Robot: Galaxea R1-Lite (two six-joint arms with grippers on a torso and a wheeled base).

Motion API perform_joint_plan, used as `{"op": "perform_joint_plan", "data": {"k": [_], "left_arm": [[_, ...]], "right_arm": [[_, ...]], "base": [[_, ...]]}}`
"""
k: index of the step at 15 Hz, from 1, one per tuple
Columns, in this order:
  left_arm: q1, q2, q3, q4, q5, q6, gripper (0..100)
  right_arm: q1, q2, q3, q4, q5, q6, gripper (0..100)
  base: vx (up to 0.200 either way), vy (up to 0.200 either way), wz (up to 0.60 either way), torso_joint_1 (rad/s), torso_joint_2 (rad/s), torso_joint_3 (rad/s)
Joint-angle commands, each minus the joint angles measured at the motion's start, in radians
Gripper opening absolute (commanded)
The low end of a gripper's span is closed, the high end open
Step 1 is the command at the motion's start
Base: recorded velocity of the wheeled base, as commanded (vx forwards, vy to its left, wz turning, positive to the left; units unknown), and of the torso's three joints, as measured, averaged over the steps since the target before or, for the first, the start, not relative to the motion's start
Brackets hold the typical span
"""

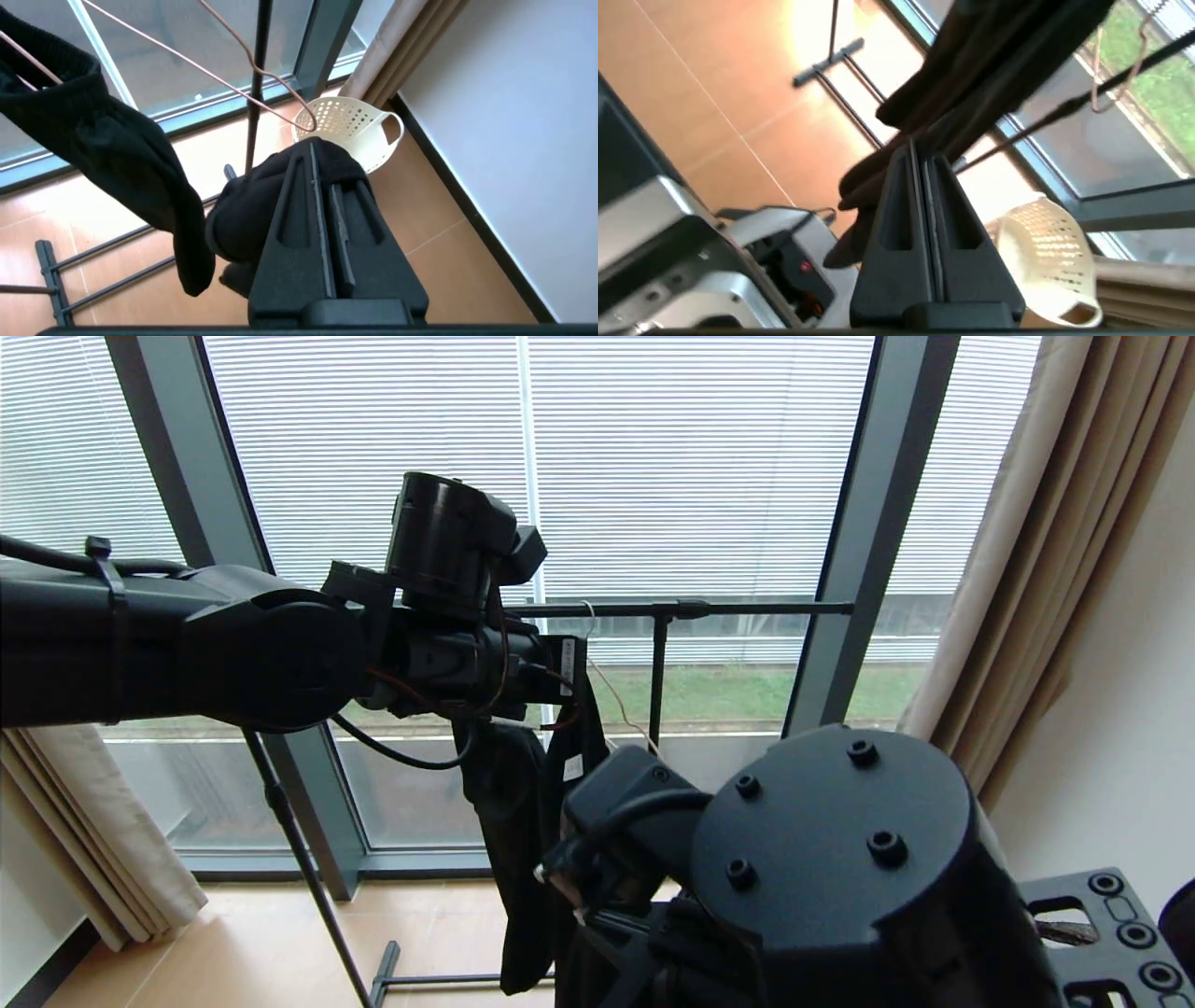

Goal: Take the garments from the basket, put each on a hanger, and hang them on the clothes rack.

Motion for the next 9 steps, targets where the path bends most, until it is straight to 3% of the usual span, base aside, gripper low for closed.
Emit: {"op": "perform_joint_plan", "data": {"k": [1, 3, 5, 8, 9], "left_arm": [[-0.007, 0.0, 0.0, -0.001, 0.001, -0.002, 0], [-0.011, 0.0, 0.0, -0.001, 0.001, -0.002, 0], [-0.015, 0.0, -0.001, -0.001, 0.001, -0.002, 0], [-0.015, -0.002, 0.008, 0.001, 0.002, -0.002, 0], [-0.013, -0.004, 0.008, 0.001, 0.002, -0.002, 0]], "right_arm": [[0.009, 0.057, -0.076, -0.002, 0.0, 0.065, 0], [0.011, 0.06, -0.11, -0.007, 0.0, 0.146, 0], [0.009, 0.057, -0.106, -0.006, -0.002, 0.147, 0], [0.0, 0.044, -0.096, 0.007, -0.003, 0.127, 0], [-0.025, 0.021, -0.06, 0.007, -0.003, 0.063, 0]], "base": [[0.0, 0.0, 0.0, 0.0, 0.0, 0.0], [0.0, 0.0, 0.0, 0.0, 0.0, 0.0], [0.0, 0.0, 0.0, 0.0, 0.0, 0.0], [0.0, 0.0, 0.0, 0.0, 0.0, 0.0], [0.0, 0.0, 0.0, 0.0, 0.0, 0.0]]}}
